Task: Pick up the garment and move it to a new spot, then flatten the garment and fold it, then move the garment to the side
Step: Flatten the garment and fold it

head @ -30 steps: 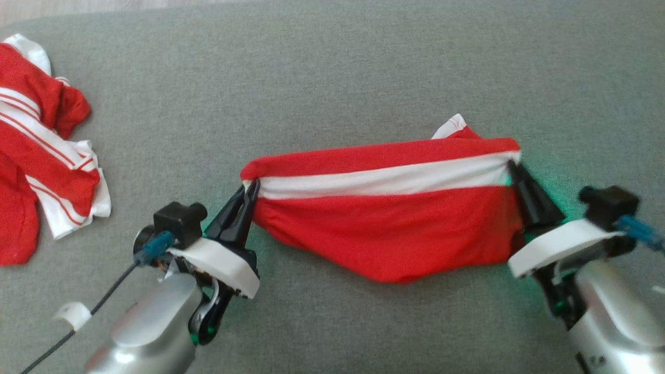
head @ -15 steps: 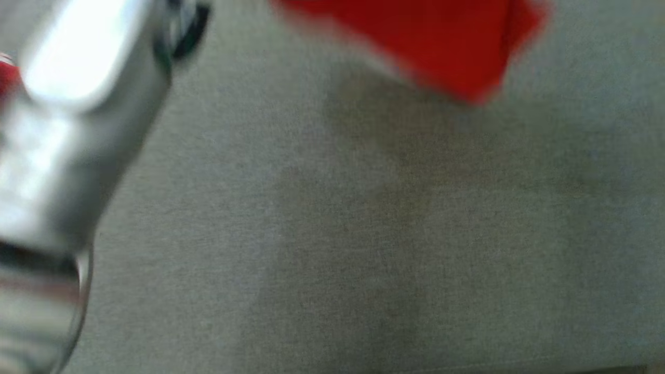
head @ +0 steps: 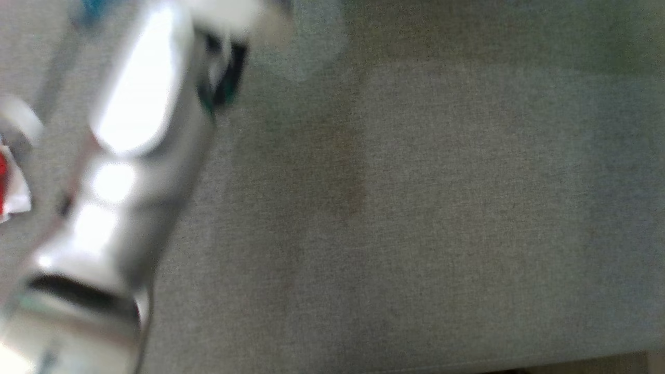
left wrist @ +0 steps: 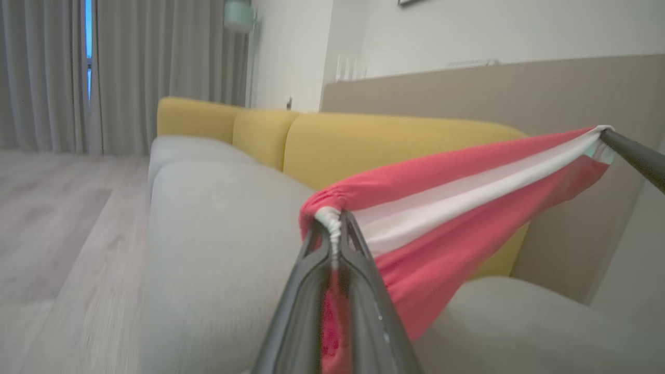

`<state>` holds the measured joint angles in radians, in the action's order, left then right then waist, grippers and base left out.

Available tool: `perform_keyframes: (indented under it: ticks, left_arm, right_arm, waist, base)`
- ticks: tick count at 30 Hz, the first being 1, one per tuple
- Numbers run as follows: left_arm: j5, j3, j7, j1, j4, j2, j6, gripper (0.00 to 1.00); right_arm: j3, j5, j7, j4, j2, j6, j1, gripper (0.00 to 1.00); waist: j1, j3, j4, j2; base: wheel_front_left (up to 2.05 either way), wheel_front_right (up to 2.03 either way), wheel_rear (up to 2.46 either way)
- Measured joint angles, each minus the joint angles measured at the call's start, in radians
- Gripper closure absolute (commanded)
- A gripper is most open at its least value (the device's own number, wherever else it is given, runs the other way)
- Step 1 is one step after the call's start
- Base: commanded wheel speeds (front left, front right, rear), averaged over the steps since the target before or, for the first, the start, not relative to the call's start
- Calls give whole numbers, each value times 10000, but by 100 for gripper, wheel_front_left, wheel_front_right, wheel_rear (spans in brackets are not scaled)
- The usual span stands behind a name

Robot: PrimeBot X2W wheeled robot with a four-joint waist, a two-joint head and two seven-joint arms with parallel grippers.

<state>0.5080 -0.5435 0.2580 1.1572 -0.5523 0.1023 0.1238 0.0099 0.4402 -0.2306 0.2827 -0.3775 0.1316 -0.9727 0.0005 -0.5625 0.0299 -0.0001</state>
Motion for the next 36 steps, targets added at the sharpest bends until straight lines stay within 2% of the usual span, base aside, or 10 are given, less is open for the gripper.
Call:
perform_keyframes:
  ticks: [5,9,10,13,18,22,25,28,32,36]
  left_arm:
    - [-105,-109,-2,-2971,420,-174,86,100]
    - [-73,-825,-2,-5218,1139,90,84,100]
    - [-73,-825,-2,-5218,1139,90,84,100]
    - [-215,-1338,-4,-7120,1580,548,84,100]
    - [-431,-1110,-13,-9289,2234,748,63,100]
    - [-477,-966,-13,-10722,3097,892,-146,100]
    - [-485,-872,-13,-11301,3833,968,-334,100]
    - [100,-683,-92,-11408,4278,690,-357,100]
    - [899,-593,-430,-10938,4243,171,-295,100]
    - [1923,-314,-725,-9385,3657,-336,-261,100]
  right_arm:
    - [-368,174,-88,-303,552,0,2888,100]
    - [-215,343,132,-1162,796,0,5176,100]
    - [-215,343,132,-1162,796,0,5176,100]
    - [-382,374,755,-2205,865,0,7336,100]
    - [-754,449,1732,-3756,1099,0,9977,100]
    - [-1409,424,2376,-5246,1294,0,11632,100]
    - [-1739,364,2786,-6195,1534,0,12165,100]
    - [-1881,288,3060,-6479,1747,0,12083,100]
    - [-1873,94,3206,-5843,1804,0,11339,100]
    - [-1776,-127,3198,-4686,1735,0,9713,100]
  waist:
    - [-6,545,-113,1]
    - [-9,1189,-109,1]
    - [-9,1189,-109,1]
    - [-9,1922,-104,1]
    - [-10,2913,-125,1]
    - [-10,3592,-186,2]
    - [-10,3869,-285,2]
    - [-6,3932,-462,2]
    - [-7,3771,-724,2]
    - [-3,3295,-996,1]
  base:
    - [0,0,0]
    - [0,0,0]
    - [0,0,0]
    - [0,0,0]
    - [0,0,0]
    - [0,0,0]
    - [0,0,0]
    - [0,0,0]
    - [0,0,0]
    - [0,0,0]
